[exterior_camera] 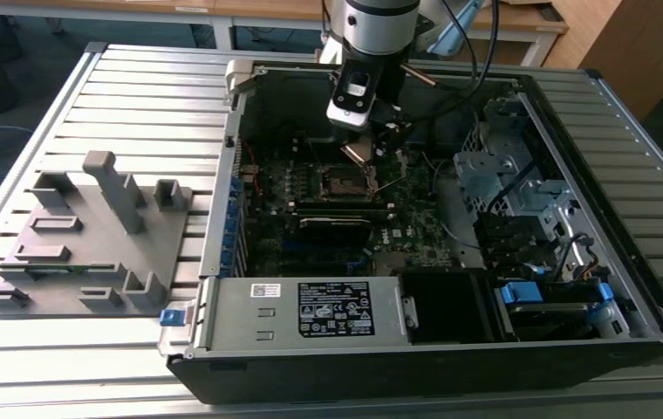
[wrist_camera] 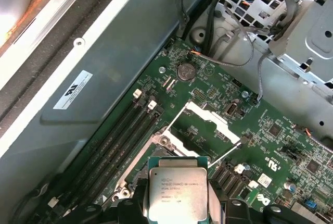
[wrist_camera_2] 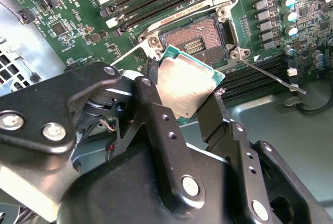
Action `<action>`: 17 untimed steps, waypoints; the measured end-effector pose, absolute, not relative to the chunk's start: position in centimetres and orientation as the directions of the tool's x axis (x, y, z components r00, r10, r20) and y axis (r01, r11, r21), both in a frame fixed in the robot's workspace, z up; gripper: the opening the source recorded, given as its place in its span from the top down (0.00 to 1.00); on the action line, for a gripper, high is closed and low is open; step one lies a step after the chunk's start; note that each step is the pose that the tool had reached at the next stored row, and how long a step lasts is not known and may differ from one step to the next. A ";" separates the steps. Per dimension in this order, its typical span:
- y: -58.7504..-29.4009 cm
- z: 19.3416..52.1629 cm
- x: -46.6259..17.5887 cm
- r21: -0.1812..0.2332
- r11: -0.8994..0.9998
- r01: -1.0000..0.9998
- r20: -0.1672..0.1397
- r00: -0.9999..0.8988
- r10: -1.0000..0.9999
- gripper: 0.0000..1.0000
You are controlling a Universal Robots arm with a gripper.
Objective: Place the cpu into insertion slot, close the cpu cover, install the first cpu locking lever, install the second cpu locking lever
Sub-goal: 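Place the cpu into insertion slot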
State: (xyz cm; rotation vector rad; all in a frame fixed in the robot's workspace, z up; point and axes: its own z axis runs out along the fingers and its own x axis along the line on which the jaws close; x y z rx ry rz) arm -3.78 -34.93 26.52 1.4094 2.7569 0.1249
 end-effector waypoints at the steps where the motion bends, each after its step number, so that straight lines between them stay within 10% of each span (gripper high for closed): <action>1: -34.9 26.5 -3.8 0.091 0.583 0.807 -0.001 -0.585 0.811 0.46; 17: -34.9 26.4 -3.8 0.091 0.487 0.869 -0.001 -0.489 0.872 0.46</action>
